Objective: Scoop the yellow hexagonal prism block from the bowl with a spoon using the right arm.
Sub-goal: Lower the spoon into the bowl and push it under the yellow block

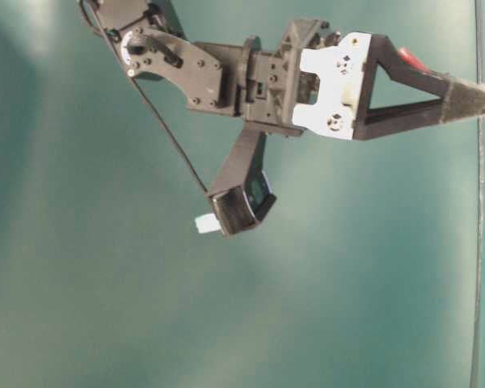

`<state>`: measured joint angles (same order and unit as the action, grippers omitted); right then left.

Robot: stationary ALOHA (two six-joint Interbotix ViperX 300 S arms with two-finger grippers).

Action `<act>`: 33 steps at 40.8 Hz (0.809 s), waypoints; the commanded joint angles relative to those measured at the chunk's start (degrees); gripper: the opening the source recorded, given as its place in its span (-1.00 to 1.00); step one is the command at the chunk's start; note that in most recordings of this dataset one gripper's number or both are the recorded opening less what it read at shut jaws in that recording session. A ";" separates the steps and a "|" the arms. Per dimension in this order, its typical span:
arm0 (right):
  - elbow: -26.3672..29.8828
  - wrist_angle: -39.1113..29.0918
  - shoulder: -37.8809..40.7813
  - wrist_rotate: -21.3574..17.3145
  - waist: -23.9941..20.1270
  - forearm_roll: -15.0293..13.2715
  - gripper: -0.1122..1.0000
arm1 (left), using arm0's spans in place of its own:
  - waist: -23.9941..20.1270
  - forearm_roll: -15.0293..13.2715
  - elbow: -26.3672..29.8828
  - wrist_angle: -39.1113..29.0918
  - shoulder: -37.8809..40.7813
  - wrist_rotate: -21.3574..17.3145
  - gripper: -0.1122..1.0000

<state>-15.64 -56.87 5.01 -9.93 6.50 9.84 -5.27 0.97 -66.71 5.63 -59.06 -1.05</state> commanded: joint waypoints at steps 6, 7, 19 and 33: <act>1.41 0.70 0.35 0.00 -0.35 -0.09 -0.40 | -0.18 0.09 1.05 0.26 0.53 0.09 -0.81; 1.41 0.70 0.44 0.00 -0.35 -0.09 -0.40 | -0.18 0.18 0.97 0.26 0.53 0.00 -0.81; 1.41 3.87 1.41 0.09 -0.53 -0.09 -0.40 | -0.18 0.18 0.97 0.26 0.53 0.00 -0.81; 1.49 8.44 3.08 0.35 -0.97 -0.53 -0.40 | -0.18 0.18 0.97 0.26 0.53 0.09 -0.81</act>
<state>-15.64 -49.57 8.88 -9.67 5.63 9.76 -5.19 0.97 -66.71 5.71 -59.06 -1.05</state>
